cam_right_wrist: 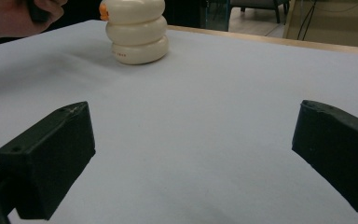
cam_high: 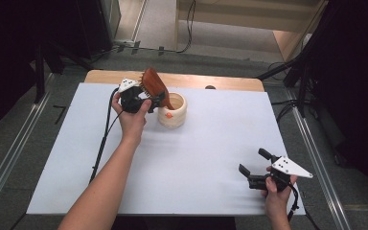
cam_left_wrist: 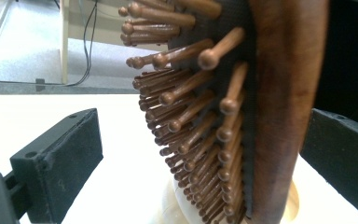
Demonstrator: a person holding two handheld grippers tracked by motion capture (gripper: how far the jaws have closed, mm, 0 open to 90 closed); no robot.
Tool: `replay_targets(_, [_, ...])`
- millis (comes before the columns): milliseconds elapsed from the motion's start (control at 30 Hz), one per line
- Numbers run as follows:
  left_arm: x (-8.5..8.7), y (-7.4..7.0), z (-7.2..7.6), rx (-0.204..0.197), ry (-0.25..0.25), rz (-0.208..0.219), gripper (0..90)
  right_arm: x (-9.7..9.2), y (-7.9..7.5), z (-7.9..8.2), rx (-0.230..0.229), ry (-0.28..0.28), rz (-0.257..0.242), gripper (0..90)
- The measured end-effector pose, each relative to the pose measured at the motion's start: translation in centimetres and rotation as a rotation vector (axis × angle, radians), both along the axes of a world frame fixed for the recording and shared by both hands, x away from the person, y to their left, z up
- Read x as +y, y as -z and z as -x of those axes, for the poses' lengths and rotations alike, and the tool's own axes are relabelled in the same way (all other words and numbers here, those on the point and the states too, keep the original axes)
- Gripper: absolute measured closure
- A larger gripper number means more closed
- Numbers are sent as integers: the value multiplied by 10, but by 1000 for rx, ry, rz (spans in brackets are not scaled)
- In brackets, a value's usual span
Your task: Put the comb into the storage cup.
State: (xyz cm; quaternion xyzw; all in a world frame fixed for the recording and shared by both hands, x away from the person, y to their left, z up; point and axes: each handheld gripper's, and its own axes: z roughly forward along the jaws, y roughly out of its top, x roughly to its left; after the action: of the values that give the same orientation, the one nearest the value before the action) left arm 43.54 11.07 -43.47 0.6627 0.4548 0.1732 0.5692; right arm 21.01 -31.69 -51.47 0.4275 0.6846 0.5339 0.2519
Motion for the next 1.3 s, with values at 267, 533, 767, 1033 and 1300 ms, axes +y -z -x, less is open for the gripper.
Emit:
replay_targets(267, [4,1,6,-8,6,-19,0,0,0,0,-2,-1,2,0])
replay_targets(533, [10,0,12,-17,8,-30,0,0,0,0,0,0,2,0])
replay_targets(767, [14,-2,18,-25,12,-40,0,1,0,0,1,1,4,0])
replay_targets(1033, [21,-2,24,-31,13,-50,0,1,0,0,-1,1,5,0])
replay_targets(1300, [28,-3,32,-45,13,-57,0,1,0,0,1,3,6,0])
